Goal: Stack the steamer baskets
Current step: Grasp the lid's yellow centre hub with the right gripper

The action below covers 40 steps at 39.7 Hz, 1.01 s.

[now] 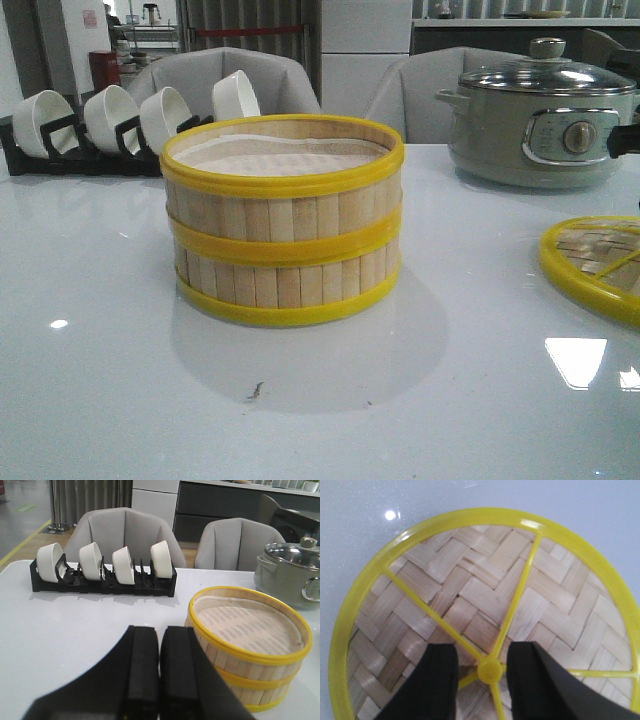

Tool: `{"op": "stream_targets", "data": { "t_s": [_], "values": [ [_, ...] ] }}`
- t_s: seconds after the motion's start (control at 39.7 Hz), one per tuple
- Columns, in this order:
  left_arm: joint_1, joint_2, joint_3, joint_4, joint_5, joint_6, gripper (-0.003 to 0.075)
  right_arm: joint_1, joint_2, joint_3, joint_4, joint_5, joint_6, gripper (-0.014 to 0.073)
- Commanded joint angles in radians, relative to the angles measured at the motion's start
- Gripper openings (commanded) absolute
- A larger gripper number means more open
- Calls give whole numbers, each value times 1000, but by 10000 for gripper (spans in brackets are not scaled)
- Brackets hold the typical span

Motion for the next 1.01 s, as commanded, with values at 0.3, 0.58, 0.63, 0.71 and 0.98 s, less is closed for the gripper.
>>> {"op": "stream_targets", "data": {
  "t_s": [0.3,0.58,0.63,0.71,0.98],
  "values": [
    [-1,15,-26,-1,-91,-10,86,-17,-19,-34,-8,-74,-7,360],
    [-1,15,-26,-1,-91,-10,86,-17,-9,-34,-8,-73,-7,360],
    [-1,15,-26,-1,-91,-10,86,-17,-6,-34,-8,-72,-7,360],
    [-1,15,-26,-1,-91,-10,86,-17,-4,-34,-8,-73,-7,360],
    [-1,15,-26,-1,-91,-10,86,-17,-4,-34,-8,-92,-7,360]
  ]
}}
